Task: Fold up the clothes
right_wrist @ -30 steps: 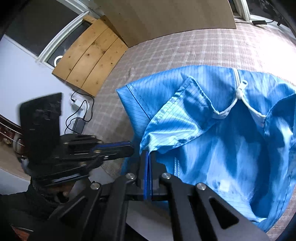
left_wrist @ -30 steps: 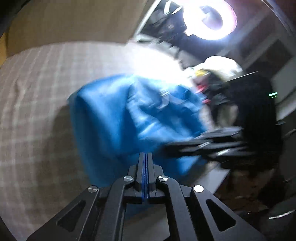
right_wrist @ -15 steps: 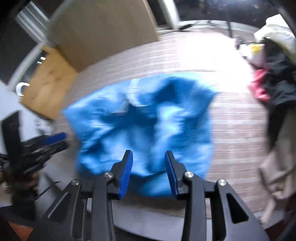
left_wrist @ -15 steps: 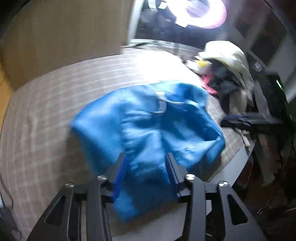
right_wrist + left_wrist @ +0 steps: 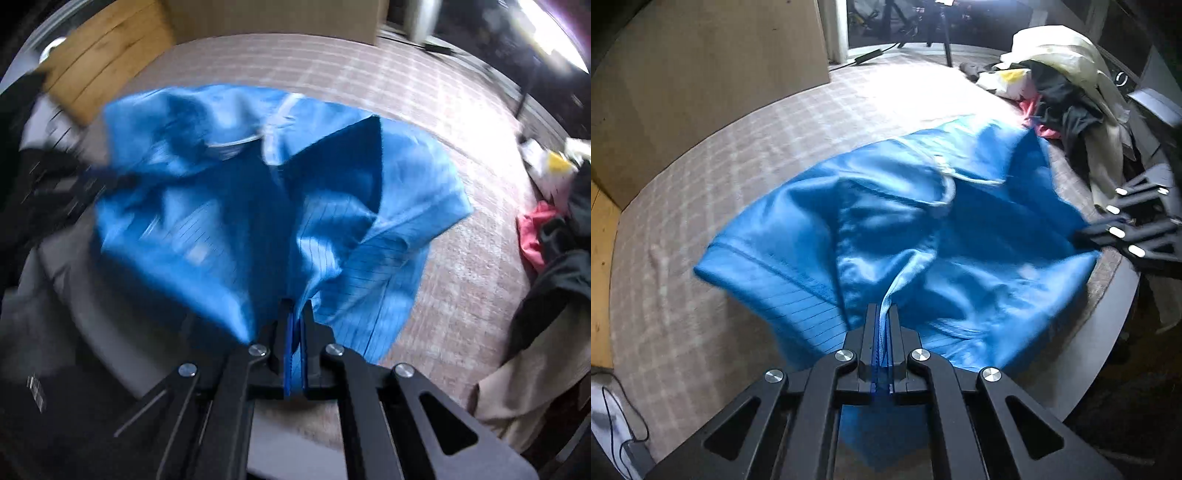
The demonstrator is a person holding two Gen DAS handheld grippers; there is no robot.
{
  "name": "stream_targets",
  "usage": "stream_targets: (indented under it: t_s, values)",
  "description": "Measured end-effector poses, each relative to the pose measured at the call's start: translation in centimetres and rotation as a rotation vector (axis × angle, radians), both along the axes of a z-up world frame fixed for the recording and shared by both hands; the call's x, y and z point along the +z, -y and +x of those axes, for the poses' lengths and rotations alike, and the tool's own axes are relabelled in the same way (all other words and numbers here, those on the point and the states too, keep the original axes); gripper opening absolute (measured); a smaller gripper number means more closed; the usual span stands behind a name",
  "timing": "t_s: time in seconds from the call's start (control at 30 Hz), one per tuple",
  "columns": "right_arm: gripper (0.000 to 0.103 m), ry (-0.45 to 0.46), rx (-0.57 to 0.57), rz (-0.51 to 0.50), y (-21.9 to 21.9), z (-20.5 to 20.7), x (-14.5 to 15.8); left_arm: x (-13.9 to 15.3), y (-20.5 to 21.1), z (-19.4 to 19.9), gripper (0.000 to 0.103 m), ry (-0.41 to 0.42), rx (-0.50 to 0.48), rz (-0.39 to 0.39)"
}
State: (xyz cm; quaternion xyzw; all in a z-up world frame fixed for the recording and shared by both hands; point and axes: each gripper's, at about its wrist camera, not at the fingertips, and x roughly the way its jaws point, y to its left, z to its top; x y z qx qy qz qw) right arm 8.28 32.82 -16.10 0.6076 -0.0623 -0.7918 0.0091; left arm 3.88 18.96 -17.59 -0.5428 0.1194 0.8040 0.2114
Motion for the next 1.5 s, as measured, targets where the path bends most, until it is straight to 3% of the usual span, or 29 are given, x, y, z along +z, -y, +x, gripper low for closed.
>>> stream_targets:
  t_s: [0.2, 0.37, 0.47, 0.53, 0.63, 0.7, 0.77, 0.9, 0.97, 1.03, 1.13, 1.23, 1.4, 1.5]
  values:
    - [0.004, 0.058, 0.079, -0.089, -0.2, 1.3, 0.9, -3.1, 0.6, 2.1, 0.005, 0.126, -0.024, 0.024]
    - [0.022, 0.088, 0.113, -0.161, -1.4, 2.2, 2.2, 0.2, 3.0, 2.8, 0.01, 0.174, 0.02, 0.123]
    - [0.025, 0.047, 0.111, -0.246, -3.4, 2.4, 4.8, 4.2, 5.0, 2.6, 0.011, 0.135, 0.046, 0.181]
    - [0.038, -0.021, 0.111, -0.31, -5.5, 1.9, 7.3, 6.6, 6.0, 1.6, 0.012, 0.06, 0.057, 0.153]
    - [0.041, -0.149, 0.097, -0.235, -7.4, -0.4, 8.8, 8.4, 6.3, -2.5, 0.013, -0.046, 0.088, 0.109]
    - [0.041, -0.205, 0.08, -0.127, -8.2, -2.6, 7.8, 8.0, 6.5, -5.9, 0.013, -0.067, 0.083, 0.128]
    - [0.034, -0.189, 0.033, -0.057, -9.3, -5.4, 5.2, 5.9, 6.0, -8.5, 0.013, -0.024, 0.07, 0.111]
    - [0.032, -0.082, -0.002, -0.075, -10.1, -5.5, -0.5, -0.9, 5.4, -8.6, 0.012, 0.118, 0.012, 0.015]
    - [0.032, -0.044, 0.004, -0.083, -9.9, -3.6, -2.5, -3.0, 6.6, -7.4, 0.012, 0.165, 0.038, 0.028]
    - [0.03, -0.011, -0.004, -0.089, -10.1, -1.8, -3.8, -3.0, 7.9, -6.8, 0.011, 0.162, 0.08, 0.067]
    - [0.03, -0.067, -0.034, -0.095, -10.9, -0.9, -2.0, -0.5, 8.5, -6.8, 0.008, 0.103, 0.14, 0.106]
    - [0.03, -0.12, -0.05, -0.096, -11.4, -0.9, -0.8, 1.9, 6.8, -6.6, 0.014, 0.031, 0.076, 0.158]
    - [0.031, -0.152, -0.057, -0.068, -11.4, -2.0, -1.2, -1.8, 5.5, -6.5, 0.013, 0.094, 0.028, 0.115]
    - [0.03, -0.124, -0.049, -0.041, -9.9, -1.5, -3.8, -3.2, 6.9, -5.3, 0.013, 0.064, 0.032, 0.189]
